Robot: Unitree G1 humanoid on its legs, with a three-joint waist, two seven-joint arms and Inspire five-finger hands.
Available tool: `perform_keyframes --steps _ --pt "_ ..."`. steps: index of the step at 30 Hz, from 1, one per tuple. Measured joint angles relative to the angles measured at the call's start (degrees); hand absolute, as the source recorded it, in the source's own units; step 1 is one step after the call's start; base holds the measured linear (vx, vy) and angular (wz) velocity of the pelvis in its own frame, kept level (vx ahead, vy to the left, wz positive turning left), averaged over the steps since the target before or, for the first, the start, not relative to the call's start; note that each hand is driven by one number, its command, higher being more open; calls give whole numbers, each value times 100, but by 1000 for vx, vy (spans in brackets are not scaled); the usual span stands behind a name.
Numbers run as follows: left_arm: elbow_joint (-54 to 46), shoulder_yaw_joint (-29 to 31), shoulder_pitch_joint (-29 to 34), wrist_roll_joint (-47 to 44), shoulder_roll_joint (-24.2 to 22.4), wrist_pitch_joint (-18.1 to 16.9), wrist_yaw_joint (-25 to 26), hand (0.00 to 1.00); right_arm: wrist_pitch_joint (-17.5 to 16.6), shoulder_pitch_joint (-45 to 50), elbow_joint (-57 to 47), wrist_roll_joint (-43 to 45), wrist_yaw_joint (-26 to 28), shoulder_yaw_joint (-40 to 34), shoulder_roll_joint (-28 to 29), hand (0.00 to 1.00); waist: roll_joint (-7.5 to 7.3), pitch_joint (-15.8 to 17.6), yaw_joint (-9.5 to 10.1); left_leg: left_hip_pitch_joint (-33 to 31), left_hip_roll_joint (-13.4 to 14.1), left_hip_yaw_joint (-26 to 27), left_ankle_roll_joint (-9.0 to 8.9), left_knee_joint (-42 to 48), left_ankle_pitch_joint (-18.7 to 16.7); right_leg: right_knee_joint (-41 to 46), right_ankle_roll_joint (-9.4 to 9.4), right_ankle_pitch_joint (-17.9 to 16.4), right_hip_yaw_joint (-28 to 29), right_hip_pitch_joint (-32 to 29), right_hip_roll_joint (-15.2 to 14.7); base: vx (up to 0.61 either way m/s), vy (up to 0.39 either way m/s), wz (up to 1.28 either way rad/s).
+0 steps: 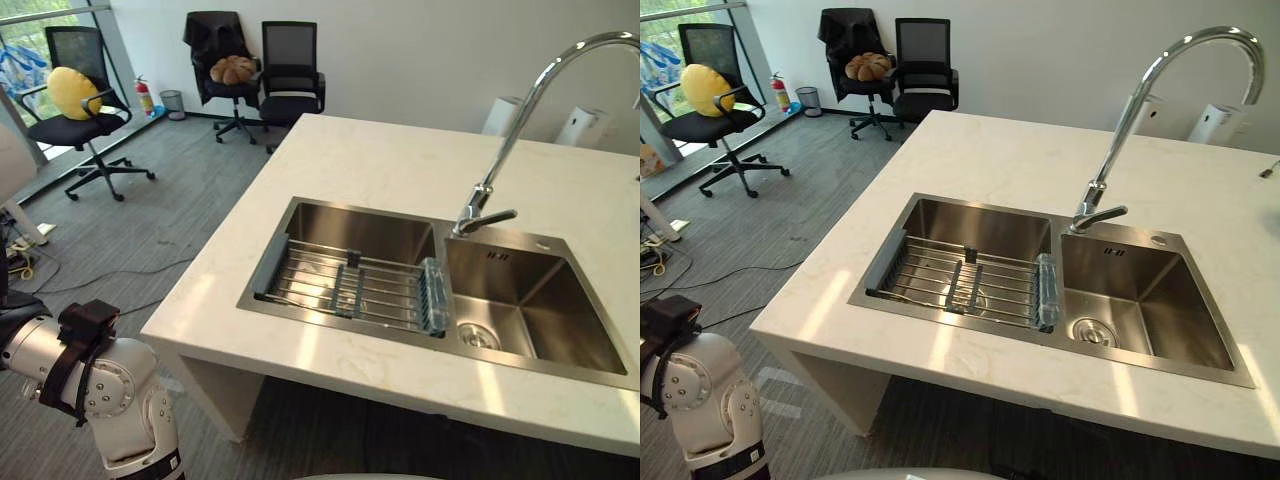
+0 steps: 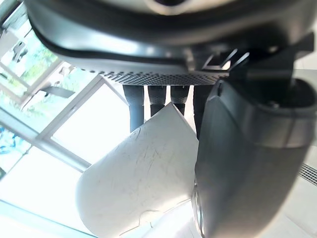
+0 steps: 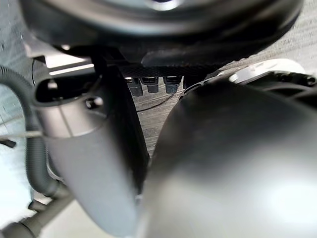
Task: Walk over to the sink, pick up the cup, carry it to the dishwasher, place the cup inside the dishwasher, then close the dishwasher door
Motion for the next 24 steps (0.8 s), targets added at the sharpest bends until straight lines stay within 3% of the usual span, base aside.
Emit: perform_keyframes --steps 4,6,7,8,10,11,12,13,14,15,16,17,18,20,22,24 --pt "9 -25 596 174 -334 129 -320 0 49 -130 265 -128 50 284 -184 100 32 45 145 -501 -184 -991 5 247 141 200 19 -221 -1007 117 -93 -71 -74 134" --pt "13 -34 685 126 -424 102 -513 0 11 -272 518 -121 130 253 -265 100 62 186 308 -751 -178 -909 209 196 150 180 3 -245 -1632 168 -117 -136 -105 155" --pt "37 -43 666 120 -393 80 -590 0 -4 -354 692 -107 159 195 -249 100 -56 292 326 -1019 -18 -50 431 453 9 93 -1 -248 -2192 165 -229 -111 -87 215" --pt "57 -103 607 84 -385 6 -663 0 -20 -527 805 -85 176 176 -317 100 -35 470 279 -1517 305 926 783 1658 -243 174 -8 -257 -2715 152 -343 -84 -53 221" --pt "66 -201 607 71 -398 -71 -670 0 -22 -648 834 -77 189 216 -451 100 41 597 291 -1723 670 1795 906 2761 -472 306 -7 -253 -3195 121 -481 -30 59 165" --pt "69 -327 606 71 -433 -95 -668 0 -51 -656 833 -70 189 237 -569 100 116 594 282 -1690 979 2226 951 3235 -485 545 -18 -260 -3480 47 -643 32 198 168" --pt "81 -523 607 76 -436 -174 -664 0 -65 -662 775 -60 184 232 -717 100 287 574 218 -1540 1287 2516 1143 3369 -234 1022 -136 -332 -3728 -44 -848 42 157 157" --pt "108 -671 589 80 -455 -213 -678 0 -83 -650 699 -51 173 223 -824 100 459 581 172 -1476 1356 2637 1350 3296 74 1473 -287 -429 -3835 -101 -1032 33 344 179" --pt "335 -966 405 82 -506 -296 -740 0 -190 -642 537 -18 117 74 -1065 100 577 735 -43 -1466 1053 2904 1705 2948 207 2616 -437 -717 -3782 -526 -1574 -126 273 201" --pt "579 -966 127 73 -630 -351 -767 0 -193 -944 621 109 147 -52 -1071 100 612 730 -277 -1375 748 2695 1801 1766 409 2057 -479 -942 -3530 -1052 -1091 -145 294 189" --pt "639 -923 -83 61 -581 -393 -758 0 -163 -1080 618 139 156 -86 -963 100 539 759 -302 -1307 718 2930 1637 1779 271 1352 -501 -714 -3491 -1249 -853 -112 80 160" --pt "784 -973 -405 87 -361 -541 -766 0 -167 -1148 433 176 193 -75 -734 100 232 912 -329 -994 967 3652 1525 2353 -243 597 -480 357 -3684 -1280 -887 -58 117 108" --pt "921 -1187 -447 70 -417 -562 -787 0 -142 -1360 435 159 180 -91 -709 100 424 1053 -341 -788 1052 3874 769 1975 -364 751 -541 396 -3843 -1255 -870 -68 176 92" --pt "957 -1437 -258 78 -439 -399 -818 0 -122 -1489 508 19 126 -50 -631 100 419 1086 -326 -583 746 4230 679 1484 -388 828 -405 419 -3967 -1173 -1078 -114 316 51" --pt "846 -1440 -105 75 -388 -377 -931 0 -121 -1491 509 -99 101 6 -677 100 456 1065 -331 -361 376 4179 410 888 -377 1006 -310 465 -4117 -1062 -1316 -79 307 57" --pt "726 -1377 -94 61 -262 -338 -962 0 -160 -1434 477 -119 72 6 -763 100 440 1049 -313 -431 3 3863 445 649 -328 1211 -178 569 -4323 -999 -1670 -66 283 86"
